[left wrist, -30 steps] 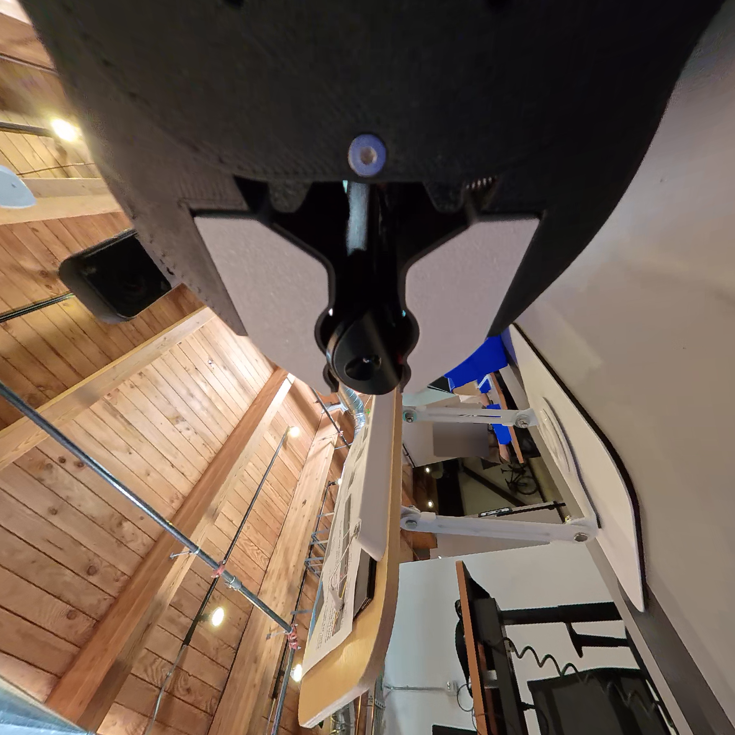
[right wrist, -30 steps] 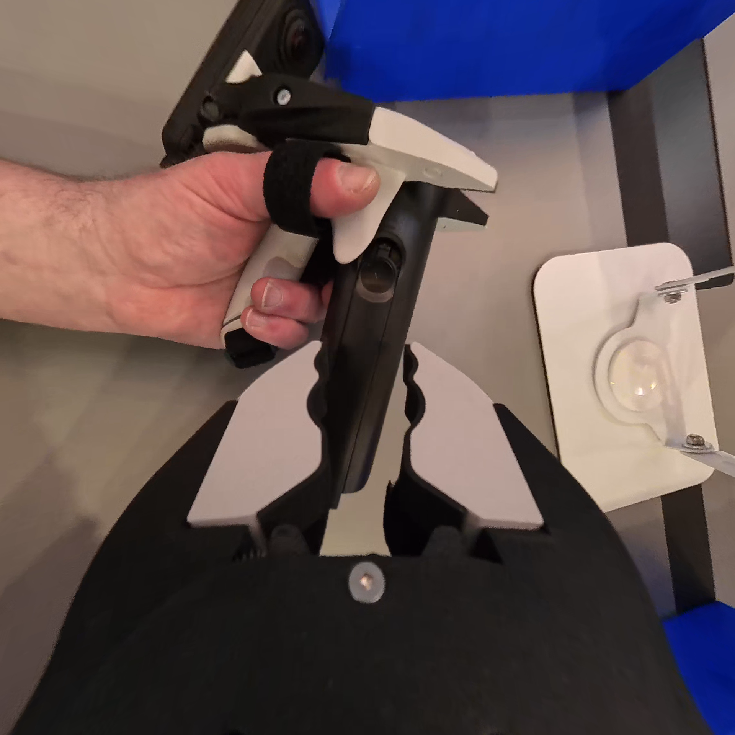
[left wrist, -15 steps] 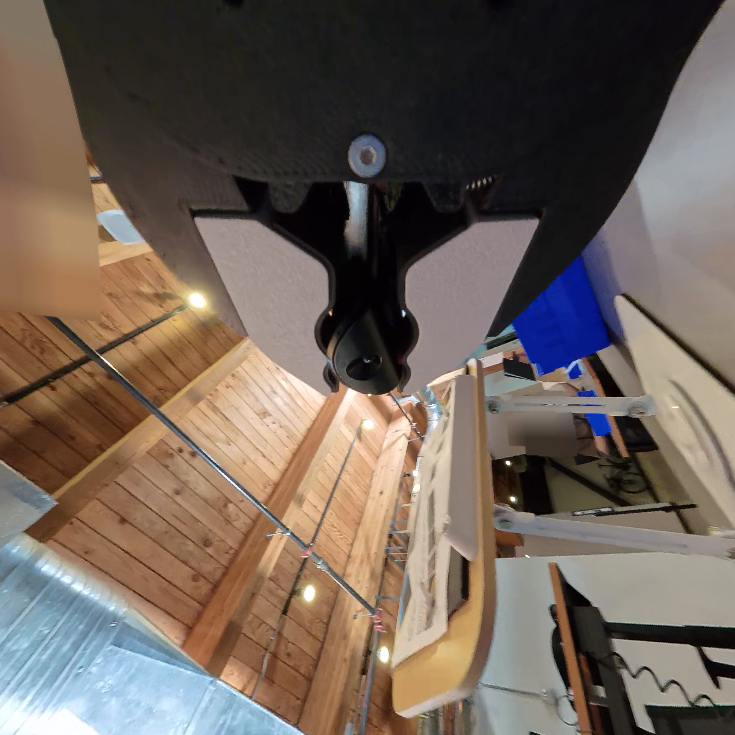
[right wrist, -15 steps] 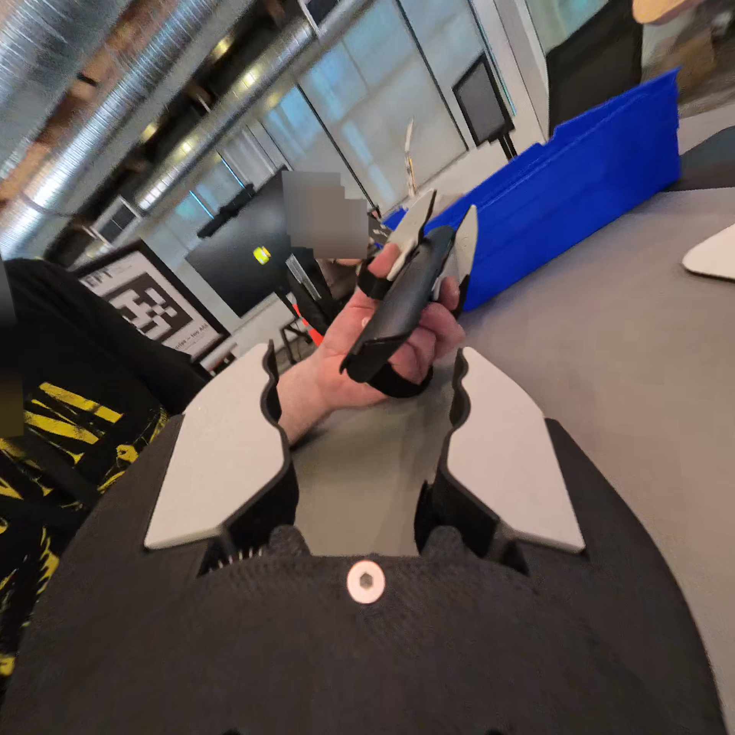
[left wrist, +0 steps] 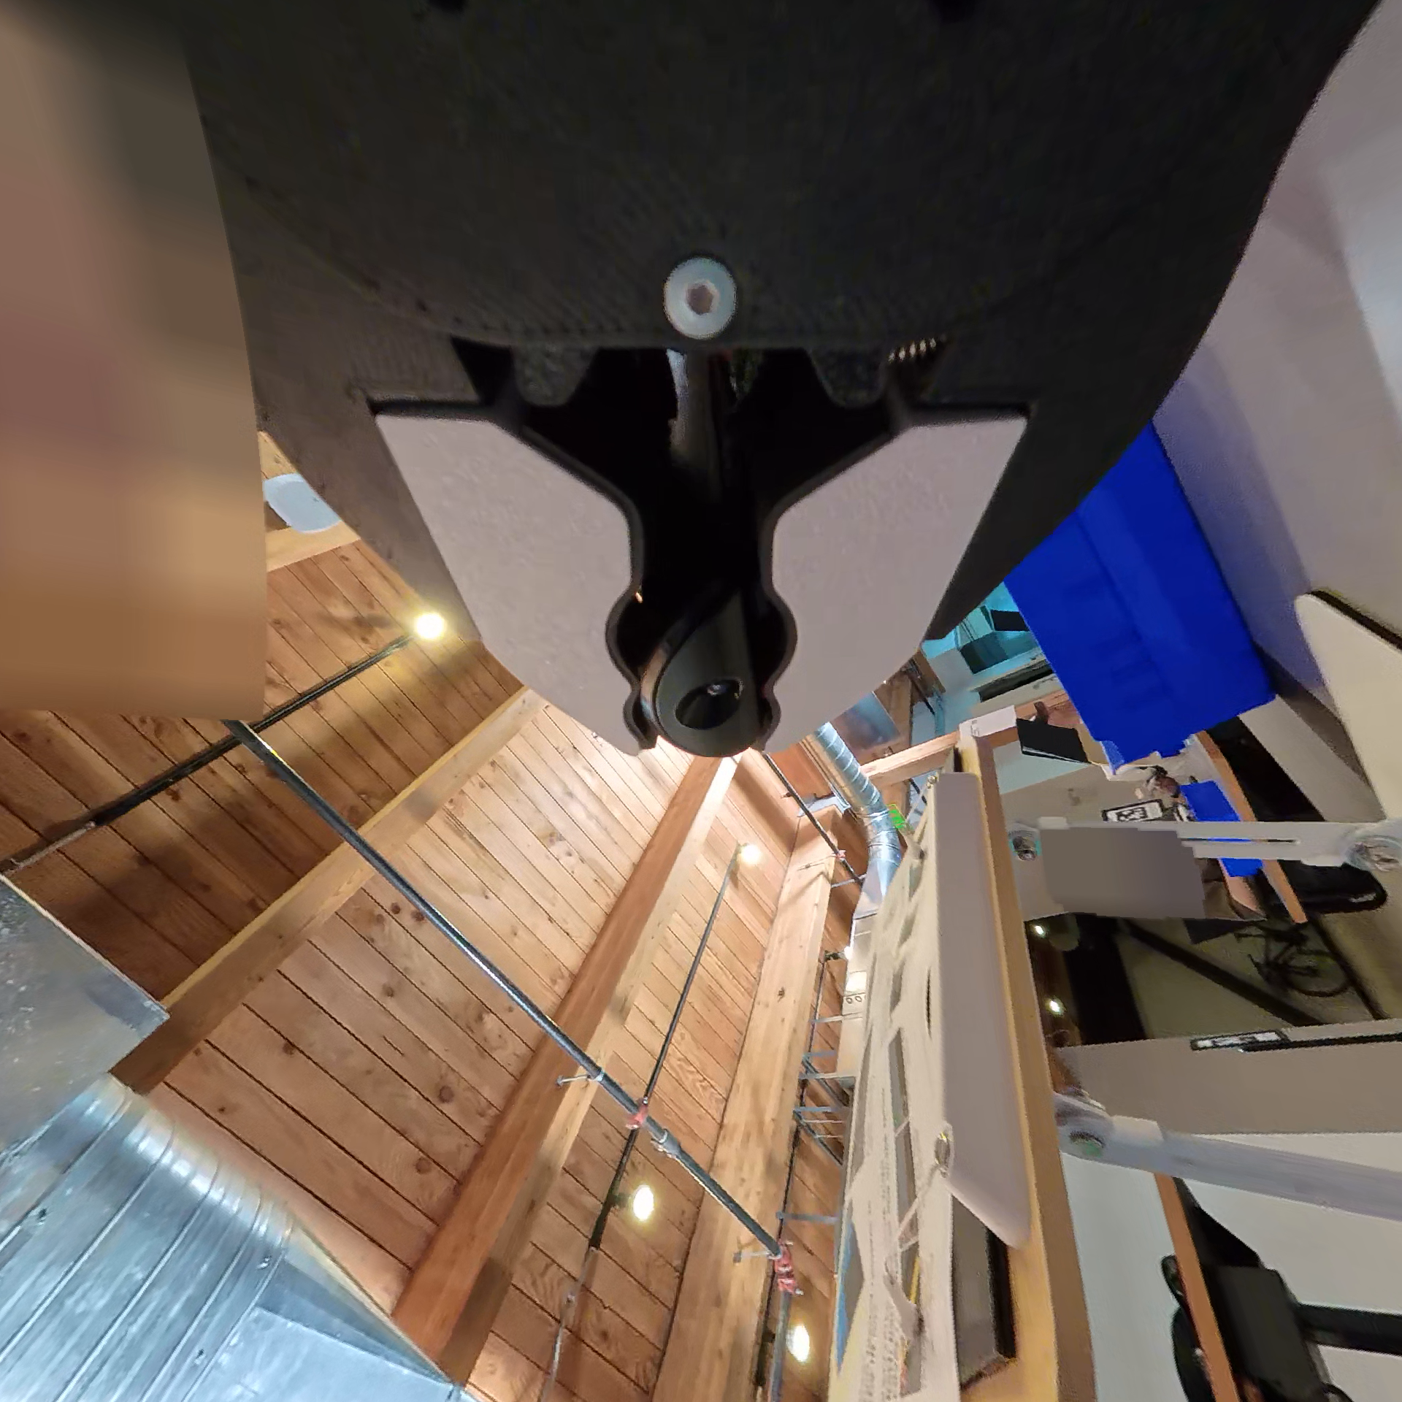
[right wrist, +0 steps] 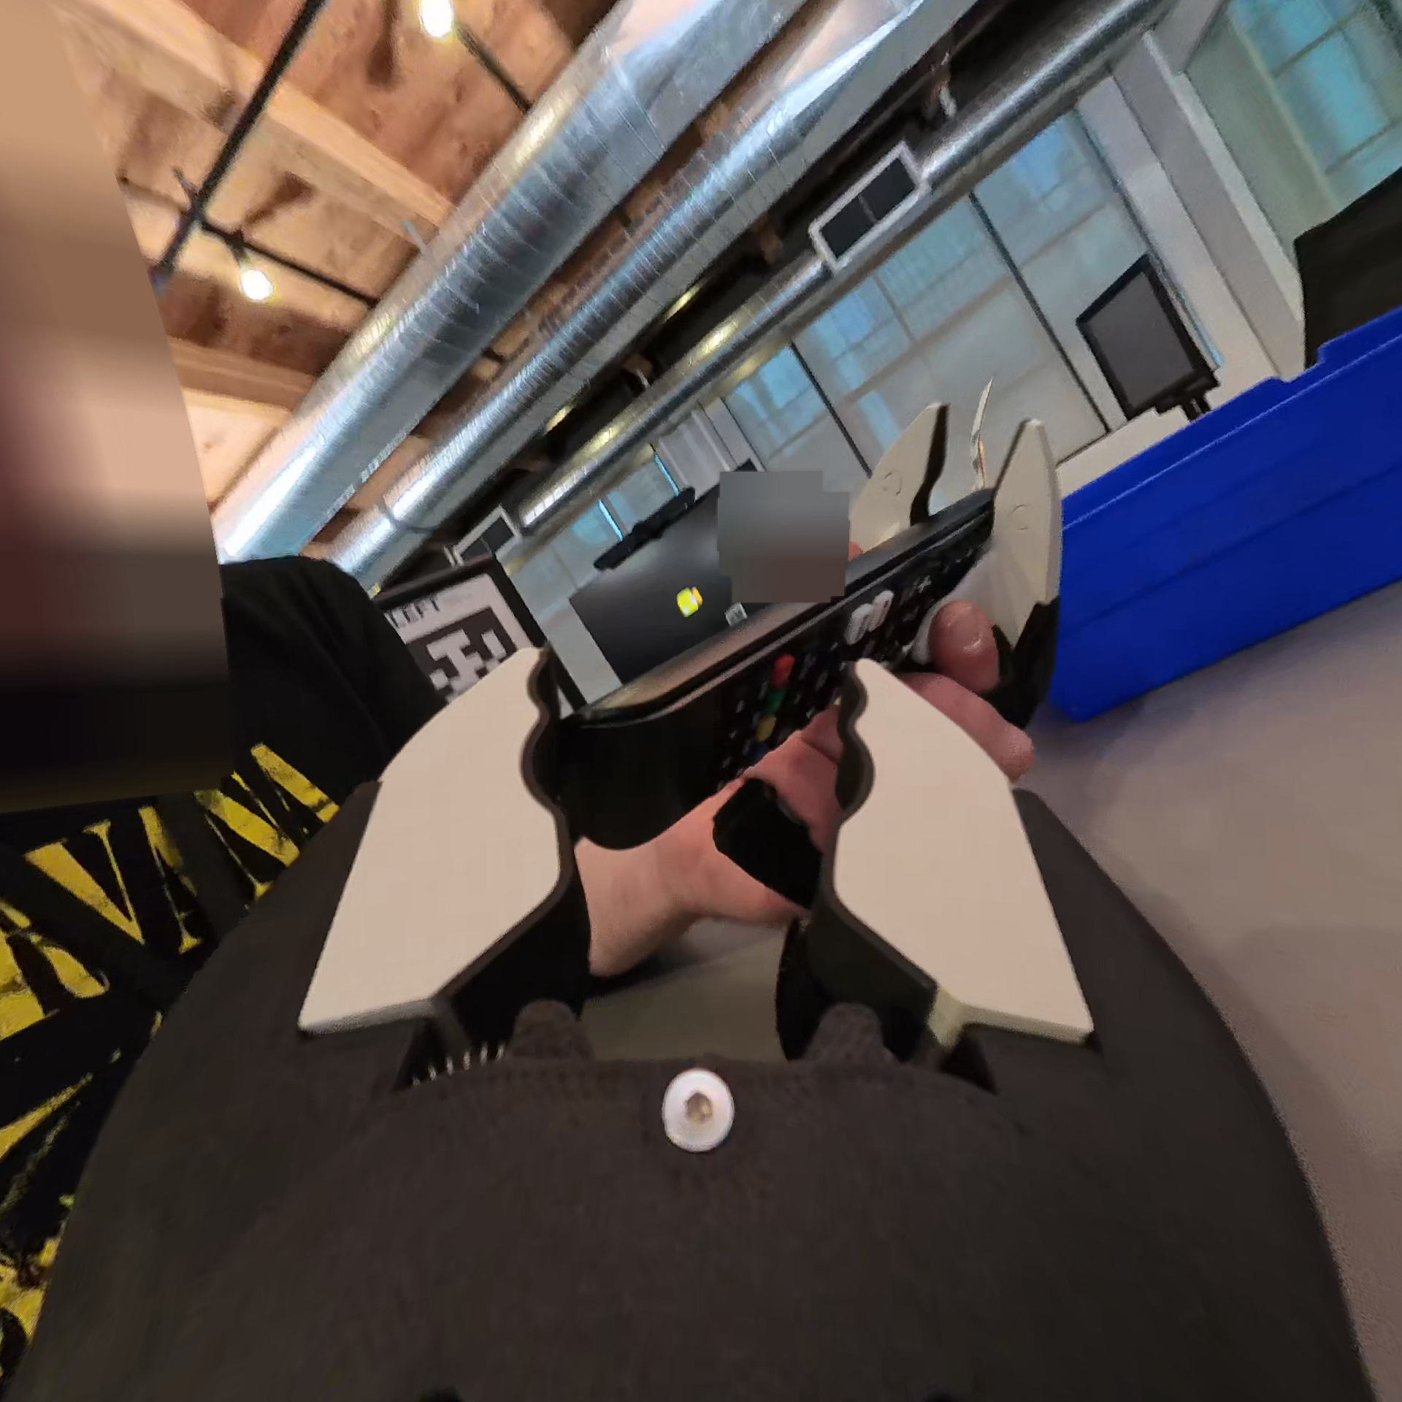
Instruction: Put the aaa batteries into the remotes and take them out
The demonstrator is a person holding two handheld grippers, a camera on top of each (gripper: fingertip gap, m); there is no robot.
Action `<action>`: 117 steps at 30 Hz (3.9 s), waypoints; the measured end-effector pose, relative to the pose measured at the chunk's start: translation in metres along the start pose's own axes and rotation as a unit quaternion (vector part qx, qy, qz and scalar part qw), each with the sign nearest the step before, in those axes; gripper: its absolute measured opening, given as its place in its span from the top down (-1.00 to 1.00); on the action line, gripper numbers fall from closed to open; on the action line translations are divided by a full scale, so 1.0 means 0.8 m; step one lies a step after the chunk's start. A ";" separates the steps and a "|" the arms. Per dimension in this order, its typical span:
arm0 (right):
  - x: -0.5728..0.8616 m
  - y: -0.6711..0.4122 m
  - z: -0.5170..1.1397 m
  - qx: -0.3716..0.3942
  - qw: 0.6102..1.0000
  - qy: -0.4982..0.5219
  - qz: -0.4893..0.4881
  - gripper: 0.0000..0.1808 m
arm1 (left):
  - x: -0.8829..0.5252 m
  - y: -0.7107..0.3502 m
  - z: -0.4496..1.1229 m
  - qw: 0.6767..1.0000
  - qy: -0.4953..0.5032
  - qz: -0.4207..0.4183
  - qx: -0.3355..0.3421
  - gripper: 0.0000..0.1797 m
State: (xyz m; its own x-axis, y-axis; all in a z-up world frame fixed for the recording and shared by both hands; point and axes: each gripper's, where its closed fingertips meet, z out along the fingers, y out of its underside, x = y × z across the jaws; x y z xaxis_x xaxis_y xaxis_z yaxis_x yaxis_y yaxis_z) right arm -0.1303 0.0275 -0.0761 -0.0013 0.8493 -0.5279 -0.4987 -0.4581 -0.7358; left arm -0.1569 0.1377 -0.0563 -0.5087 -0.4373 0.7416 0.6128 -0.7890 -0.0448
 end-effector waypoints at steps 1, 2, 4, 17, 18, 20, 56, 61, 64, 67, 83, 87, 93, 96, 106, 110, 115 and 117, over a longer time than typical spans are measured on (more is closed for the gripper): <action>0.004 0.002 -0.001 -0.015 1.000 0.019 -0.018 0.28 | 0.000 -0.003 -0.001 1.000 -0.002 0.006 0.001 0.72; 0.010 -0.002 -0.005 -0.012 0.998 0.043 -0.031 0.34 | 0.001 -0.006 -0.002 1.000 -0.002 0.021 -0.004 0.72; 0.008 -0.001 -0.008 -0.021 0.999 0.040 -0.015 0.29 | 0.003 0.001 0.002 0.999 -0.003 0.042 -0.023 0.72; -0.059 -0.013 -0.056 -0.203 0.959 0.172 -0.102 1.00 | 0.043 0.129 0.040 0.961 0.055 0.128 -0.238 0.69; -0.058 -0.004 -0.059 -0.241 0.944 0.192 -0.118 1.00 | 0.046 0.138 0.043 0.960 0.064 0.129 -0.239 0.71; -0.057 0.004 -0.056 -0.254 0.938 0.211 -0.105 1.00 | 0.039 0.151 0.050 0.959 0.050 0.147 -0.239 0.74; 0.135 -0.122 -0.378 -0.279 0.758 0.533 0.251 0.25 | 0.058 0.014 -0.036 0.775 -0.091 0.484 -0.395 0.60; 0.087 -0.182 -0.346 -0.222 0.797 0.551 0.105 0.55 | 0.089 -0.092 -0.051 0.730 -0.179 0.557 -0.353 0.43; 0.045 -0.191 -0.298 -0.209 0.819 0.534 -0.001 0.60 | 0.078 -0.192 -0.069 0.607 -0.320 0.626 -0.371 0.37; 0.020 -0.158 -0.249 -0.231 0.835 0.497 -0.050 0.60 | 0.052 -0.268 -0.090 0.522 -0.428 0.607 -0.418 0.32; 0.006 -0.040 -0.139 -0.276 0.894 0.343 -0.086 0.70 | -0.117 -0.330 -0.201 0.398 -0.622 0.355 -0.574 0.43; 0.003 -0.032 -0.118 -0.274 0.908 0.306 -0.085 0.69 | -0.114 -0.321 -0.198 0.393 -0.597 0.404 -0.571 0.44; 0.002 -0.012 -0.043 -0.295 0.920 0.238 -0.096 0.61 | -0.080 -0.322 -0.157 0.430 -0.550 0.518 -0.494 0.46; 0.014 -0.020 0.015 -0.274 0.928 0.223 -0.114 0.33 | -0.031 -0.318 -0.120 0.453 -0.510 0.584 -0.440 0.46; 0.071 0.011 0.137 -0.302 0.934 0.124 -0.141 0.09 | 0.097 -0.080 -0.008 0.609 -0.267 0.647 -0.373 0.46; 0.069 0.028 0.139 -0.297 0.908 0.183 -0.233 0.18 | 0.092 -0.012 0.005 0.697 -0.221 0.577 -0.364 0.46; 0.065 0.017 0.115 -0.302 0.882 0.237 -0.273 0.54 | 0.074 0.041 0.007 0.702 -0.194 0.569 -0.382 0.48; 0.049 0.019 0.101 -0.306 0.899 0.191 -0.247 0.68 | 0.087 0.053 0.008 0.717 -0.163 0.556 -0.389 0.47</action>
State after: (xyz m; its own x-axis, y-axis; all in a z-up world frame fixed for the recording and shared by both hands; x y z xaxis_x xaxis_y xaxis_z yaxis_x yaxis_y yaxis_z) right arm -0.2084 0.0748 -0.0737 0.4455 0.8904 -0.0934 0.2147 -0.2075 -0.9544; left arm -0.1620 0.0768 -0.0023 0.2774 -0.9582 0.0699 -0.0568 -0.0890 -0.9944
